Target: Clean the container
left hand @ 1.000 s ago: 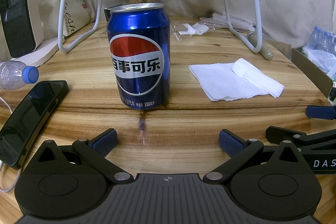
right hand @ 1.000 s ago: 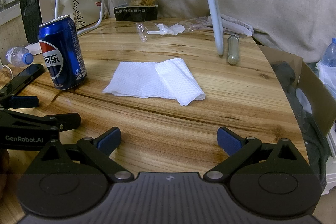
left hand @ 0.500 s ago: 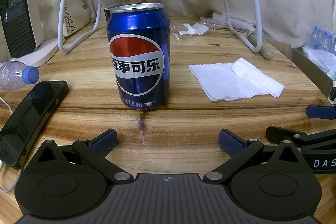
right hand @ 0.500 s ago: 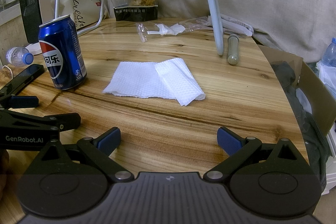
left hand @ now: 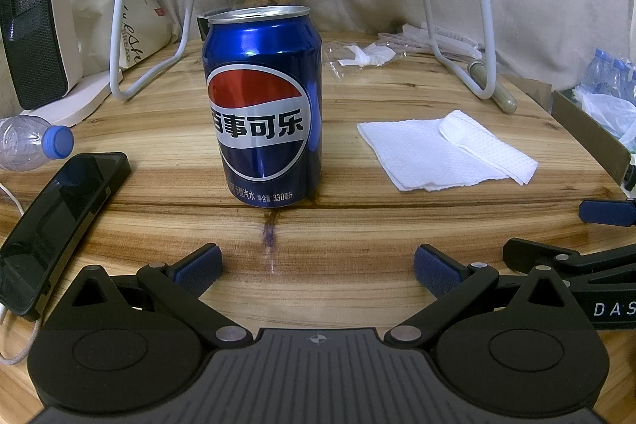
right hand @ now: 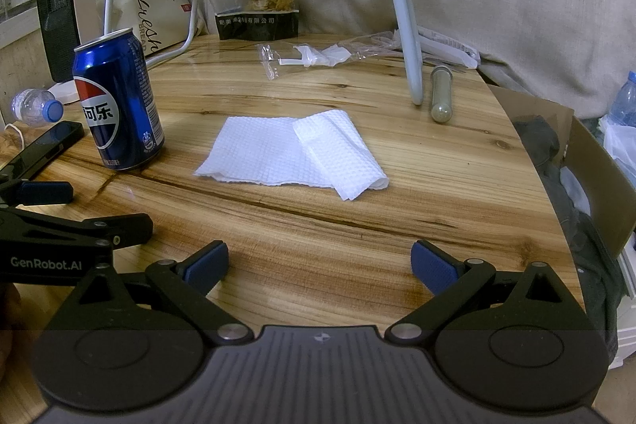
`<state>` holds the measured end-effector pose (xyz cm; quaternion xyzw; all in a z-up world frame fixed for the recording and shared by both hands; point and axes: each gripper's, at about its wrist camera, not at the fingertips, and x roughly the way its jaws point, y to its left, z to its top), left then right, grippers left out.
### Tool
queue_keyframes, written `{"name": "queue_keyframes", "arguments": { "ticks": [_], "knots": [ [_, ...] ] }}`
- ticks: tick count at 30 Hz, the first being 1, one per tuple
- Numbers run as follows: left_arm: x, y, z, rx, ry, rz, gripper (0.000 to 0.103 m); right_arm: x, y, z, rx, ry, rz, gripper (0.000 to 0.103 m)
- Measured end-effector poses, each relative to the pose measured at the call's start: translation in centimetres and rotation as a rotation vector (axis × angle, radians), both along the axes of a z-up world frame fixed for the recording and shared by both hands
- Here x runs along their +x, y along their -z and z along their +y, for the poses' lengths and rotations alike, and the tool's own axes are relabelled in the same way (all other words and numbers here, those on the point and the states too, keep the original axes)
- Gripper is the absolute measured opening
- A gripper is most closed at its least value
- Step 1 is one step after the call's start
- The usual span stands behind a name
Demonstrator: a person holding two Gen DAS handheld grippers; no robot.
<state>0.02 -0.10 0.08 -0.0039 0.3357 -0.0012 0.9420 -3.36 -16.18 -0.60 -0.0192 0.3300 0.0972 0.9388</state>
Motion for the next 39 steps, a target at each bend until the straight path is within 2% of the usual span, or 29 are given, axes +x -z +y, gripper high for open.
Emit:
{"name": "queue_keyframes", "arguments": {
  "ticks": [21, 25, 28, 31, 33, 36, 39],
  "knots": [
    [0.0, 0.0, 0.0, -0.001, 0.002, 0.0, 0.103, 0.1, -0.1, 0.0, 0.0, -0.001, 0.001, 0.103],
    [0.0, 0.0, 0.0, -0.001, 0.002, 0.0, 0.103, 0.1, -0.2, -0.1, 0.004, -0.03, 0.001, 0.103],
    [0.0, 0.0, 0.0, -0.001, 0.002, 0.0, 0.103, 0.3, -1.0, -0.2, 0.039, -0.092, -0.021, 0.103],
    [0.0, 0.0, 0.0, -0.001, 0.002, 0.0, 0.103, 0.2, -3.4, 0.6, 0.091, -0.215, -0.168, 0.103],
    [0.0, 0.0, 0.0, -0.001, 0.002, 0.0, 0.103, 0.8, -5.3, 1.7, 0.128, -0.336, -0.238, 0.103],
    [0.0, 0.1, 0.1, -0.004, 0.002, -0.001, 0.103, 2.8, -7.3, 3.8, 0.18, -0.533, -0.281, 0.103],
    [0.0, 0.1, 0.0, -0.004, 0.002, -0.001, 0.103, 5.3, -7.6, 6.3, 0.174, -0.614, -0.294, 0.103]
  ]
}}
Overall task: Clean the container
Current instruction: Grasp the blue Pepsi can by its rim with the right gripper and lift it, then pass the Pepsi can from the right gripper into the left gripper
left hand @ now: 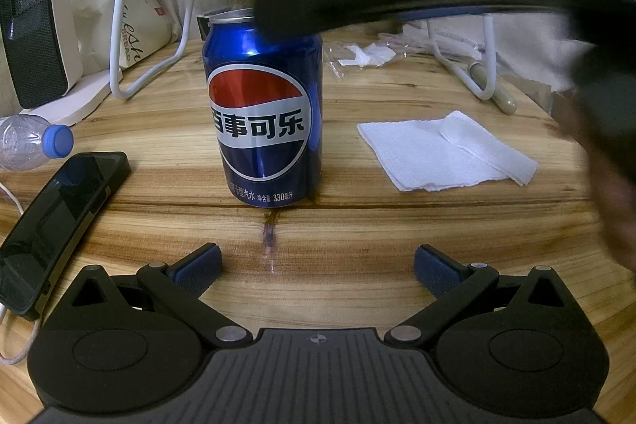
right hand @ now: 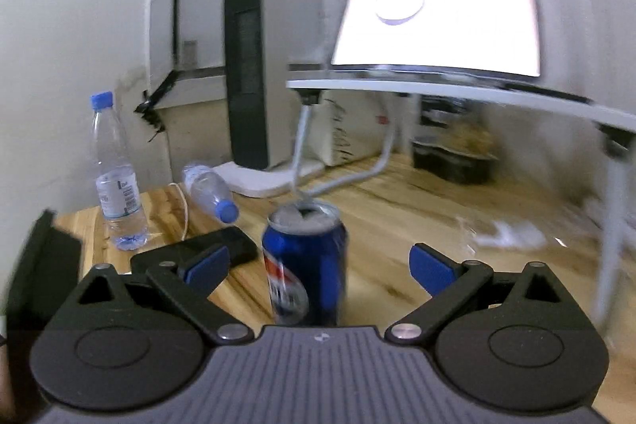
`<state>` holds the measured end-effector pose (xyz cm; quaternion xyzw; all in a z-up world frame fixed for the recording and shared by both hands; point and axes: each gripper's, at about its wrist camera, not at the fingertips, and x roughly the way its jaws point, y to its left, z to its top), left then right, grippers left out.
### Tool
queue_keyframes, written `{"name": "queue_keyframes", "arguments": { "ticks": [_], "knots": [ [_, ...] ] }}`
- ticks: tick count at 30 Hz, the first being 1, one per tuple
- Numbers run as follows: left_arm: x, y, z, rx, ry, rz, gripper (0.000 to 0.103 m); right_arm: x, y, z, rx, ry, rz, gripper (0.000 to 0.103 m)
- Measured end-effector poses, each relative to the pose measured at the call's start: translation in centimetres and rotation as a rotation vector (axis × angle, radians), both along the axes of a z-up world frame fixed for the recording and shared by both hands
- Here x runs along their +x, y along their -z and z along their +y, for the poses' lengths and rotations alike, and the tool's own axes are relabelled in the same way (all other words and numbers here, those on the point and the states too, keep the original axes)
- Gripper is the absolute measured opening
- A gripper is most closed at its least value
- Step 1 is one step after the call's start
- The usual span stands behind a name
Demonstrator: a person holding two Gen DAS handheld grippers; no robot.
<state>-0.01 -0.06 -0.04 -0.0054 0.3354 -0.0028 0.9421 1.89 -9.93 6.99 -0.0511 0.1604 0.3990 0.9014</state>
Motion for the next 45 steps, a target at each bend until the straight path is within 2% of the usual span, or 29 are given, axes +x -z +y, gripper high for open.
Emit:
{"name": "queue_keyframes", "arguments": {
  "ticks": [4, 10, 11, 13, 15, 17, 20, 22, 26, 31, 34, 37, 39, 41, 45],
  "knots": [
    [0.0, -0.1, 0.0, 0.0, 0.0, 0.0, 0.103, 2.8, 1.1, 2.2, 0.003, -0.048, 0.034, 0.103],
    [0.0, -0.1, 0.0, -0.001, 0.0, 0.0, 0.103, 5.1, 1.8, 3.2, 0.065, -0.05, 0.086, 0.103],
    [0.0, -0.1, 0.0, 0.0, 0.001, 0.0, 0.103, 5.3, 2.0, 3.5, 0.062, -0.05, 0.092, 0.096],
    [0.0, -0.1, 0.0, 0.001, 0.003, 0.0, 0.103, 5.8, 2.5, 4.0, 0.041, -0.06, 0.112, 0.068],
    [0.0, -0.1, 0.0, 0.001, 0.015, 0.0, 0.103, 6.1, 2.6, 4.0, 0.043, -0.053, 0.126, 0.068],
    [-0.1, -0.1, 0.1, 0.001, 0.028, 0.001, 0.103, 6.6, 2.2, 3.3, 0.084, -0.048, 0.183, 0.068],
    [-0.8, -0.2, -0.2, -0.019, 0.149, -0.008, 0.103, 7.0, 0.9, 1.3, 0.163, -0.032, 0.283, 0.068],
    [-1.7, -0.5, -0.1, -0.054, 0.193, -0.046, 0.103, 6.8, 0.2, -0.4, 0.218, -0.029, 0.345, 0.068],
    [-4.4, -1.6, 0.6, -0.061, 0.189, -0.196, 0.103, 5.5, 0.1, -3.4, 0.338, -0.045, 0.471, 0.068],
    [-7.1, -2.7, 1.1, -0.009, 0.234, -0.338, 0.103, 3.8, 0.9, -5.8, 0.456, -0.109, 0.598, 0.068],
    [-8.5, -3.0, 0.9, 0.039, 0.27, -0.421, 0.103, 3.6, 2.1, -6.7, 0.53, -0.138, 0.706, 0.068],
    [-9.8, -3.3, 0.7, 0.07, 0.305, -0.491, 0.103, 4.0, 4.2, -7.8, 0.651, -0.15, 0.837, 0.068],
    [-10.3, -3.5, 0.5, 0.087, 0.32, -0.518, 0.103, 4.2, 5.5, -8.0, 0.708, -0.169, 0.916, 0.069],
    [-10.4, -3.3, 0.1, 0.126, 0.331, -0.515, 0.103, 4.2, 6.2, -8.1, 0.716, -0.159, 0.941, 0.069],
    [-10.8, -3.2, 0.2, 0.136, 0.341, -0.55, 0.103, 4.3, 7.4, -8.2, 0.773, -0.172, 1.007, 0.069]
  ]
}}
